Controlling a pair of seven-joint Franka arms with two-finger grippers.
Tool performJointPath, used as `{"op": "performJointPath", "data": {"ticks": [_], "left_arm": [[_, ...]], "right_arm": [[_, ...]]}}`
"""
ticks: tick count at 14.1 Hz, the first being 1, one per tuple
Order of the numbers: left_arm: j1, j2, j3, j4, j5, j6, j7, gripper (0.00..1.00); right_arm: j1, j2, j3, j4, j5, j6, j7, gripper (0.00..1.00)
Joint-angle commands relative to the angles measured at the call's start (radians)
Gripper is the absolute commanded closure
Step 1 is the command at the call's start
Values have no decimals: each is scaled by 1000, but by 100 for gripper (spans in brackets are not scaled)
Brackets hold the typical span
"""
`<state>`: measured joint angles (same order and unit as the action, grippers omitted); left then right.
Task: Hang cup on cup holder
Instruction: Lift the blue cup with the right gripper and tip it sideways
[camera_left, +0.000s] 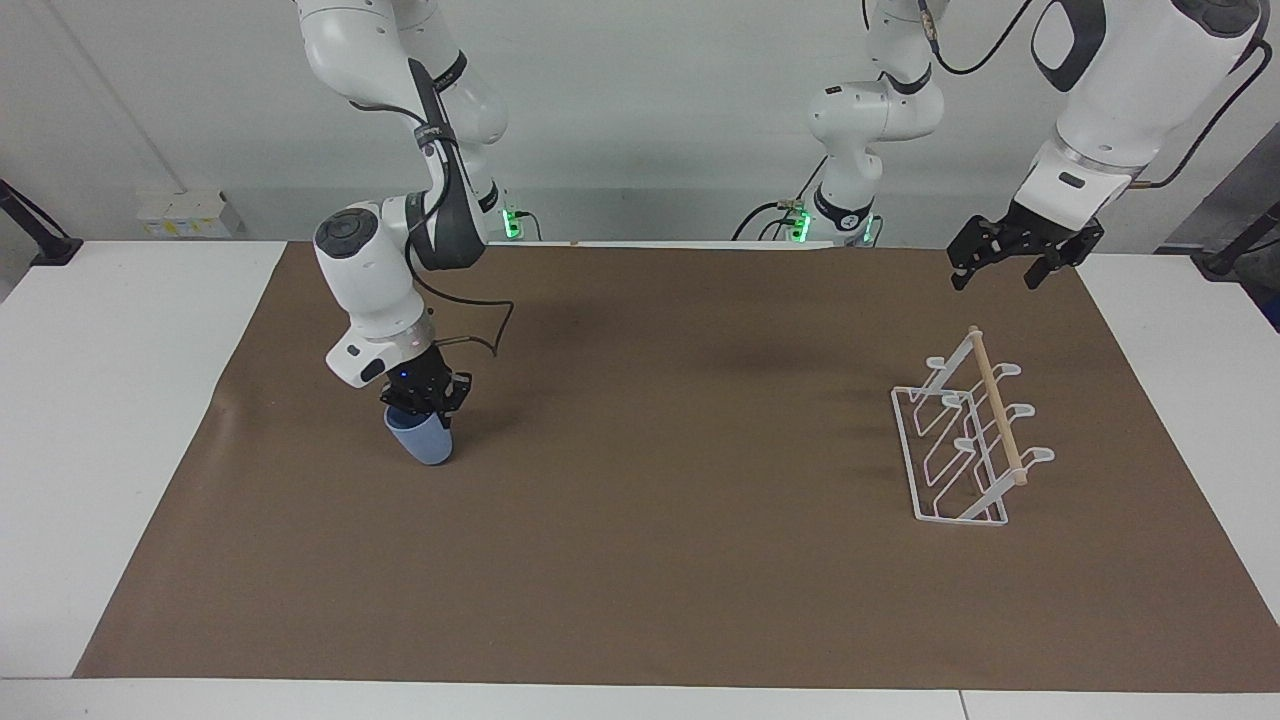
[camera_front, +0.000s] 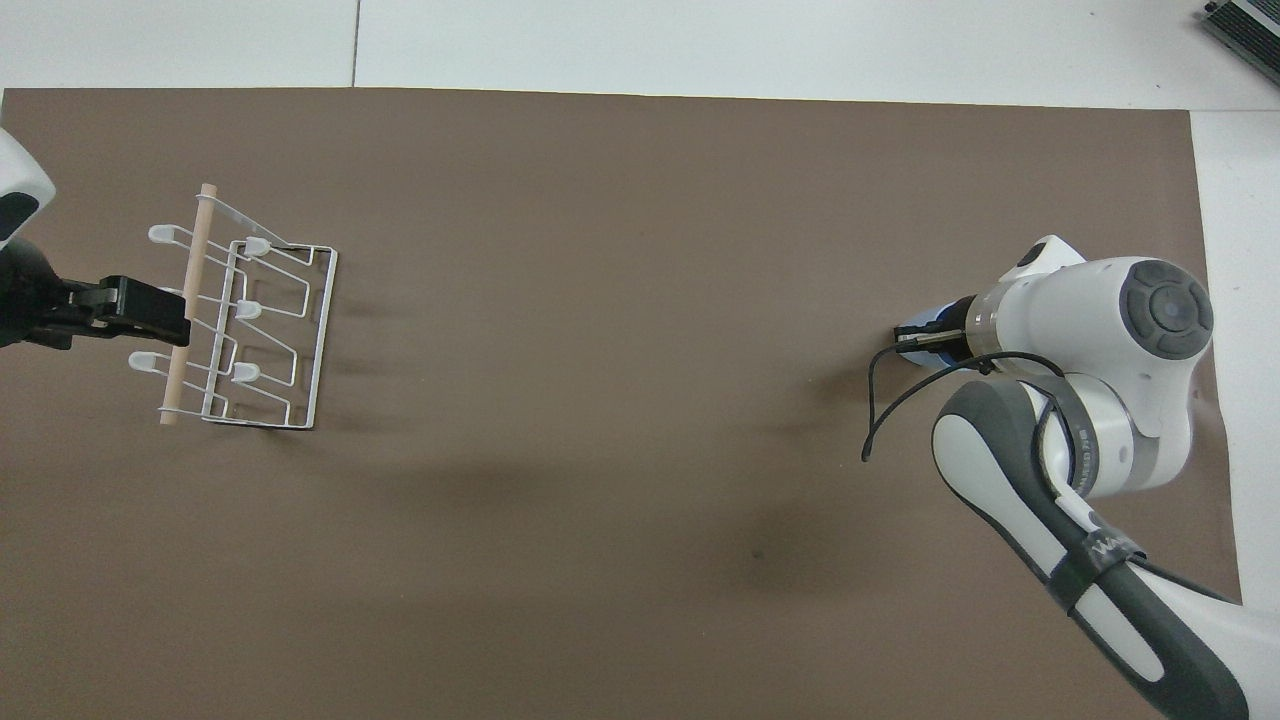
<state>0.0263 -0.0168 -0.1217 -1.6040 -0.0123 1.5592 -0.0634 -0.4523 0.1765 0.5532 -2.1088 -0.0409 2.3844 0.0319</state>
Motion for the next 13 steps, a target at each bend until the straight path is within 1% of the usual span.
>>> {"op": "performJointPath", "data": {"ticks": [1,2,3,6,11,12,13], "left_arm": [[18,-32,-7,-37,-12,12,-6,0],[18,-32,-9,-39,-12,12,-6,0],[18,-32,-7,-39,-11,13,-6,0],[18,-32,-7,-39,-12,10,-6,0],[18,-32,-9,-37,-12,12,-6,0],[18,-32,-9,-39,-17,12,-6,0],[18,-32,-9,-39,-49,10,-6,0]], "right_arm": [[-6,6,14,53,22,-62,-10,100],[-5,6,16,76,33,-89,-15,100],[-5,5,17,98,100,-105,-21,100],[-3,5,17,167,407,-177,-142,100],[10,-6,22,173,810,-249,-292,100],[10,-9,37,176,875,-272,-315,100],[12,-11,54,193,897,-275,-329,100]]}}
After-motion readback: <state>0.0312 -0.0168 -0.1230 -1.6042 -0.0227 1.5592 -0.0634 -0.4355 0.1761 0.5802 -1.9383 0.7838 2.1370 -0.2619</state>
